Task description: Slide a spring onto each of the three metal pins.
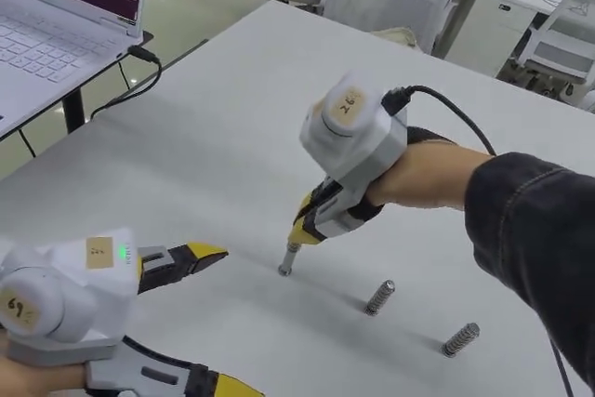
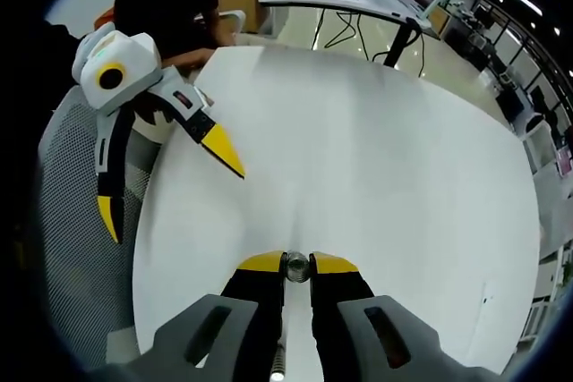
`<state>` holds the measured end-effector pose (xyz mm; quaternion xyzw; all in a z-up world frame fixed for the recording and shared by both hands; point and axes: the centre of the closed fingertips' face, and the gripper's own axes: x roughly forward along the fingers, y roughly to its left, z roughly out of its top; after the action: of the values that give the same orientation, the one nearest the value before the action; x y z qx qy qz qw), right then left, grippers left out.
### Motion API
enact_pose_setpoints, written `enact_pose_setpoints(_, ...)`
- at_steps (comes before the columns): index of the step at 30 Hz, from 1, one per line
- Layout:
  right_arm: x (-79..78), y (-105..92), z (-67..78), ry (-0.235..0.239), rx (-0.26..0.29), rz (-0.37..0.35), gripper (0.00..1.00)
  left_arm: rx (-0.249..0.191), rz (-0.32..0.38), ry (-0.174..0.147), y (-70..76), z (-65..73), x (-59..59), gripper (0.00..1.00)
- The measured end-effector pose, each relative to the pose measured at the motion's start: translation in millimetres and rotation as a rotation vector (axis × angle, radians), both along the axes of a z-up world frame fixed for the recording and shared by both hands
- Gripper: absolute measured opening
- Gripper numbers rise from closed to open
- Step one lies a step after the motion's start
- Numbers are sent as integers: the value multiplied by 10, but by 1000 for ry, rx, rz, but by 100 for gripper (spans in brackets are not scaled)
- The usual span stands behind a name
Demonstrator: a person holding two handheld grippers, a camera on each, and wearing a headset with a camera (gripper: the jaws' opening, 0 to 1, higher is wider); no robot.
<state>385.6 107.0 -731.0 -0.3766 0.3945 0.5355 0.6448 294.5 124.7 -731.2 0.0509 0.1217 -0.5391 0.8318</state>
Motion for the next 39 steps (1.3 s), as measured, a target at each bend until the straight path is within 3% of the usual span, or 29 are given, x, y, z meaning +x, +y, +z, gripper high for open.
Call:
enact_pose_setpoints(18, 32, 2, -288, 18, -5, -18, 8, 4, 4, 10, 27, -29, -4, 88)
enact_pose_setpoints(39, -42, -20, -416, 40, -7, -22, 8, 9, -5, 16, -11, -27, -7, 87)
